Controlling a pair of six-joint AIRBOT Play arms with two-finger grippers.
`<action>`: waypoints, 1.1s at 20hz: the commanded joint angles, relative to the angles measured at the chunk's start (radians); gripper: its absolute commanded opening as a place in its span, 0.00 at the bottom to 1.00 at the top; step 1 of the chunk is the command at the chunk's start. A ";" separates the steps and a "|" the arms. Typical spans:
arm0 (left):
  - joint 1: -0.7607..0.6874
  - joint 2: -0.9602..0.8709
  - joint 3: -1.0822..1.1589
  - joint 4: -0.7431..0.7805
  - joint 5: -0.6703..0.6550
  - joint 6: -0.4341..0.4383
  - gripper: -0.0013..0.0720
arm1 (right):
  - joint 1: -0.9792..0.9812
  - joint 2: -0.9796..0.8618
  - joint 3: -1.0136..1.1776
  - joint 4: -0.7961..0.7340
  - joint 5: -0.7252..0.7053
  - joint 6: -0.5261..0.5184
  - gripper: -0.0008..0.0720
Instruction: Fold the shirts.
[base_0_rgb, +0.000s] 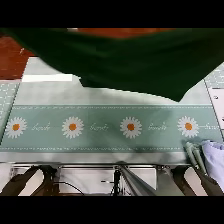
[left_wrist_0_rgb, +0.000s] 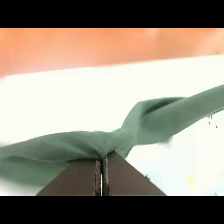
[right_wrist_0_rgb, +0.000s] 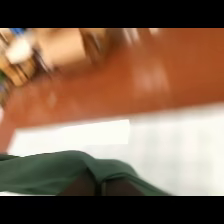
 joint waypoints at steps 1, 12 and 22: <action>0.011 0.018 0.352 -0.003 -0.009 -0.091 0.04 | 0.000 0.064 0.229 0.047 -0.022 0.123 0.05; 0.010 0.293 0.506 0.476 -0.245 -0.314 0.04 | 0.000 0.097 0.697 -0.380 0.227 0.349 0.05; 0.010 0.249 0.168 0.476 -0.492 -0.269 0.04 | 0.019 0.064 0.323 -0.452 0.537 0.266 0.05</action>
